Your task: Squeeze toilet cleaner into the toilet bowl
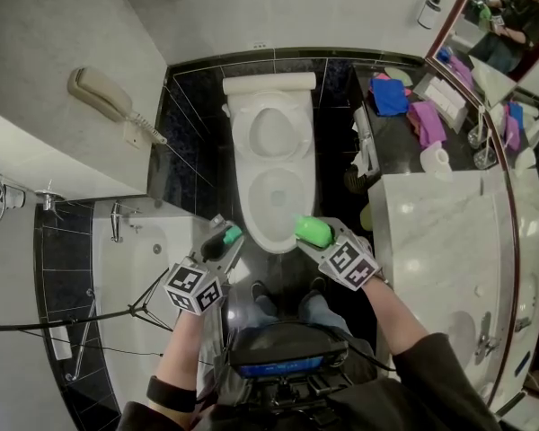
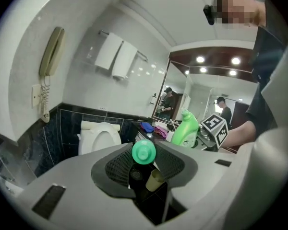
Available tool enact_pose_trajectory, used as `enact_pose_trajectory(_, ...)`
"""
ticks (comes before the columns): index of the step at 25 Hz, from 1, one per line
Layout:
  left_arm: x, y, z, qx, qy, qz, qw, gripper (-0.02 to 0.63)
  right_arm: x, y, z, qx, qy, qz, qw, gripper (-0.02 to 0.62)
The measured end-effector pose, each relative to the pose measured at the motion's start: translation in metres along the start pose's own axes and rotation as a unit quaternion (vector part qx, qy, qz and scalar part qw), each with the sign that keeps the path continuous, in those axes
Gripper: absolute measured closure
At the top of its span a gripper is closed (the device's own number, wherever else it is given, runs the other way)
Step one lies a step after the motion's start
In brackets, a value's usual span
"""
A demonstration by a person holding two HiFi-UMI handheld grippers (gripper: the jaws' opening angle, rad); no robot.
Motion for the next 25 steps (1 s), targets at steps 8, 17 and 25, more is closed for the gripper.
enact_pose_trajectory(8,-0.033,0.007,0.004,0.043,0.004,0.012,0.999,0.456,-0.018,-0.004,-0.005,-0.015,0.014,-0.08,0.997,0.407)
enact_pose_trajectory(17,-0.034,0.0,0.005,0.041,0.007,0.016,0.999,0.456,-0.028,-0.004,-0.008,-0.031,0.031,-0.069,0.997,0.408)
enact_pose_trajectory(25,-0.038,-0.003,0.008,0.033,0.014,0.007,0.9993,0.456,-0.033,-0.006,-0.01,-0.043,0.04,-0.057,0.997,0.408)
Point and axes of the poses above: the fingertips, and each gripper's own axes: z backward along the fingers, y to its left, x out of its top, the point moved 6 cm from there along z, backward along the fingers, and after that the axes turned 14 degrees about -z, right-handed, at the moved point
